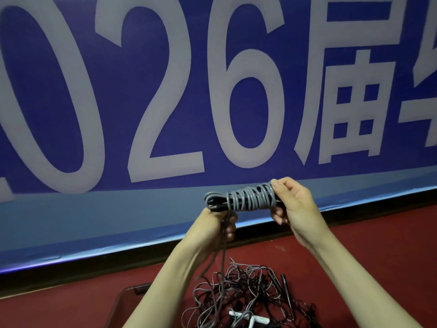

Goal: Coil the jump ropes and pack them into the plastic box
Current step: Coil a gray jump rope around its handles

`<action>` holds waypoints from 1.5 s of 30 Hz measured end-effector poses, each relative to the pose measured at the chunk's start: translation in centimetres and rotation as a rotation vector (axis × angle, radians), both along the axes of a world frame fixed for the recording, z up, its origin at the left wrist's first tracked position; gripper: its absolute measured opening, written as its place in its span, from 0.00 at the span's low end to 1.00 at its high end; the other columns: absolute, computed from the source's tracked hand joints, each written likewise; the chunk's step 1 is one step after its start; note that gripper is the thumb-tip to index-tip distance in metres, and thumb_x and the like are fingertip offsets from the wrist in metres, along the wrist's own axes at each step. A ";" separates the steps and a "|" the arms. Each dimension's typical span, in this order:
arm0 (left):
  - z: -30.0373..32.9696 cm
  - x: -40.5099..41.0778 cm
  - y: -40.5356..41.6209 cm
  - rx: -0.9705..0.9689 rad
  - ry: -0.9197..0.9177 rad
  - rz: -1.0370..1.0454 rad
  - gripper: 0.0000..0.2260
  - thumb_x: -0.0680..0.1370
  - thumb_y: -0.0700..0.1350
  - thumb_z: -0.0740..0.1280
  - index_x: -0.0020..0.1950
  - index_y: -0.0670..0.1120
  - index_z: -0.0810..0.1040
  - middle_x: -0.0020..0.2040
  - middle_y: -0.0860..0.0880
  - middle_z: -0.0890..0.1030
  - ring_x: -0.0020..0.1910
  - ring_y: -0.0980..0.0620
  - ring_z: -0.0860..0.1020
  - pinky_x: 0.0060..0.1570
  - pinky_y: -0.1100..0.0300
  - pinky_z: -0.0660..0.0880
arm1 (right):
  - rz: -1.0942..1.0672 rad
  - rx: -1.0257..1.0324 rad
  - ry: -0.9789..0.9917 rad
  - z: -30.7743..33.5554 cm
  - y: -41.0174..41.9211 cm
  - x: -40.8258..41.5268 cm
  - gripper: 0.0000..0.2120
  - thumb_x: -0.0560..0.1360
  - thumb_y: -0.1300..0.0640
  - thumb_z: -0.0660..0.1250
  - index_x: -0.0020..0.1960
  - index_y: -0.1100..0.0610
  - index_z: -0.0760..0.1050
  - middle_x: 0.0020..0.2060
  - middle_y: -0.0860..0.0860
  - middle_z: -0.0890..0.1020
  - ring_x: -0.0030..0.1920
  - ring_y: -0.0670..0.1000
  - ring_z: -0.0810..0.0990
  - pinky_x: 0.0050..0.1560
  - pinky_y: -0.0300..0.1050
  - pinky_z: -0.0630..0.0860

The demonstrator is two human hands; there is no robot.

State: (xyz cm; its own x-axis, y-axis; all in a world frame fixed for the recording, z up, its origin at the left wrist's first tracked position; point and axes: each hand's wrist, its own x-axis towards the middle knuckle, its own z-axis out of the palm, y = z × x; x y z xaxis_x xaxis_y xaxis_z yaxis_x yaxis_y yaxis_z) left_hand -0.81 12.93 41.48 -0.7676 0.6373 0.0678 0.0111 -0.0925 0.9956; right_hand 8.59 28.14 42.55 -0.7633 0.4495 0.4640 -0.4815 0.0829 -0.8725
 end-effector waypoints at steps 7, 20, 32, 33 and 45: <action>1.2 1.4 0.0 0.172 0.262 0.152 0.04 0.78 0.38 0.62 0.47 0.46 0.75 0.35 0.52 0.74 0.29 0.58 0.66 0.26 0.67 0.63 | -0.126 0.000 0.049 -0.5 -0.4 -0.3 0.13 0.82 0.54 0.60 0.49 0.66 0.70 0.34 0.59 0.75 0.24 0.49 0.74 0.23 0.37 0.68; 2.2 2.5 -0.4 0.375 -0.002 0.033 0.13 0.72 0.54 0.66 0.51 0.48 0.78 0.44 0.55 0.81 0.37 0.54 0.70 0.28 0.66 0.64 | -0.211 0.284 0.080 -0.4 -2.5 0.2 0.13 0.77 0.43 0.55 0.47 0.53 0.65 0.30 0.42 0.73 0.30 0.45 0.69 0.29 0.42 0.67; 1.8 2.9 -0.5 0.279 -0.150 0.014 0.20 0.67 0.53 0.71 0.55 0.47 0.76 0.46 0.55 0.82 0.34 0.54 0.72 0.25 0.65 0.61 | -0.303 0.428 0.084 -0.4 -2.5 1.2 0.11 0.78 0.42 0.54 0.46 0.49 0.64 0.30 0.46 0.73 0.30 0.47 0.69 0.30 0.49 0.67; 1.9 2.9 -0.5 0.263 -0.147 0.021 0.20 0.67 0.53 0.71 0.56 0.47 0.77 0.47 0.55 0.82 0.34 0.53 0.72 0.24 0.65 0.62 | -0.299 0.419 0.088 -0.4 -2.6 1.1 0.10 0.78 0.43 0.54 0.46 0.50 0.64 0.30 0.47 0.73 0.30 0.48 0.69 0.30 0.48 0.67; 1.9 1.8 -1.1 -0.036 0.077 0.104 0.18 0.69 0.67 0.62 0.44 0.58 0.85 0.44 0.58 0.83 0.39 0.52 0.76 0.45 0.54 0.70 | -0.059 0.025 0.065 0.2 -0.5 0.1 0.13 0.77 0.61 0.63 0.36 0.57 0.63 0.28 0.49 0.70 0.28 0.46 0.70 0.27 0.41 0.70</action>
